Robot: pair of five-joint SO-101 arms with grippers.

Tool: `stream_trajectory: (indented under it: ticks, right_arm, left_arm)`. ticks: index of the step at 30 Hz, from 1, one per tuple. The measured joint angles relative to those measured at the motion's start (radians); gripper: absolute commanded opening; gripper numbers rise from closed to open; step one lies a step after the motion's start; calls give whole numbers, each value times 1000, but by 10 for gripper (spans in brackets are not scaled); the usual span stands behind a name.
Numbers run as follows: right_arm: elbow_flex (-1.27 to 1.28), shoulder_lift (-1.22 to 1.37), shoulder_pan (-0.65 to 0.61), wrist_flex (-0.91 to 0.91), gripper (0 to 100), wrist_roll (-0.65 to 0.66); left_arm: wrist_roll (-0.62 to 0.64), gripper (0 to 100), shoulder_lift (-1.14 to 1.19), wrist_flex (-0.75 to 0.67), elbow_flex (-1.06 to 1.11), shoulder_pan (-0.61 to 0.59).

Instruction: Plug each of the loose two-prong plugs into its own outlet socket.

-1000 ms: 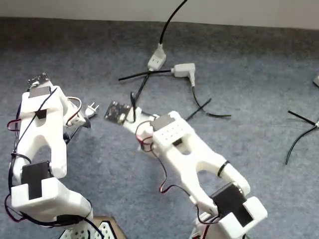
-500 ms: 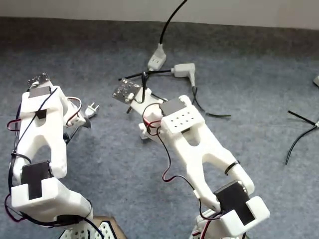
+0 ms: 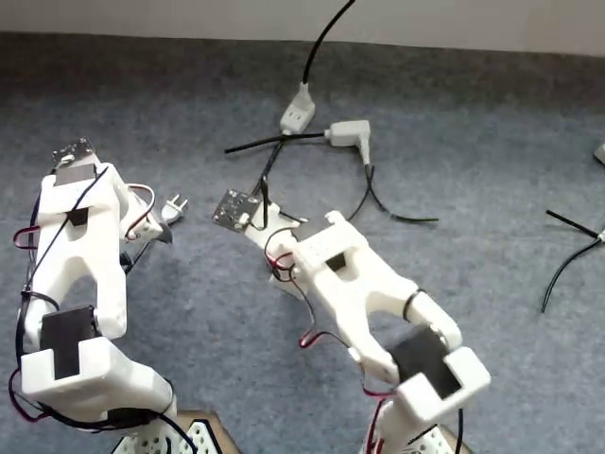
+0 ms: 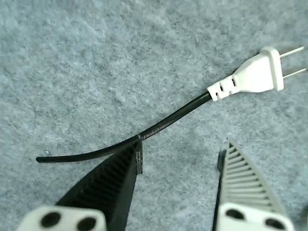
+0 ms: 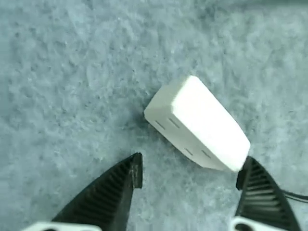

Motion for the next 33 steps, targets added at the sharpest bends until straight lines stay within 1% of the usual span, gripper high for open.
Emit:
stream_trajectory:
  ticks: [6, 12, 16, 20, 24, 30, 33]
  right_arm:
    - [-206, 199, 0, 15, 307, 3]
    - [-328, 207, -15, 86, 307, 2]
    - [-341, 152, -5, 101, 307, 2]
    - [-342, 86, 92, 101, 307, 2]
    - [-339, 80, 206, 104, 307, 2]
    - [-244, 12, 342, 144, 307, -2]
    - [-189, -69, 391, 169, 307, -91]
  left_arm:
    - [0, 259, 0, 0, 0, 0]
    - [0, 259, 0, 0, 0, 0]
    - [0, 259, 0, 0, 0, 3]
    - [2, 259, 0, 0, 0, 5]
    - [2, 259, 0, 0, 0, 5]
    - [0, 259, 0, 0, 0, 5]
    - [0, 261, 0, 0, 0, 5]
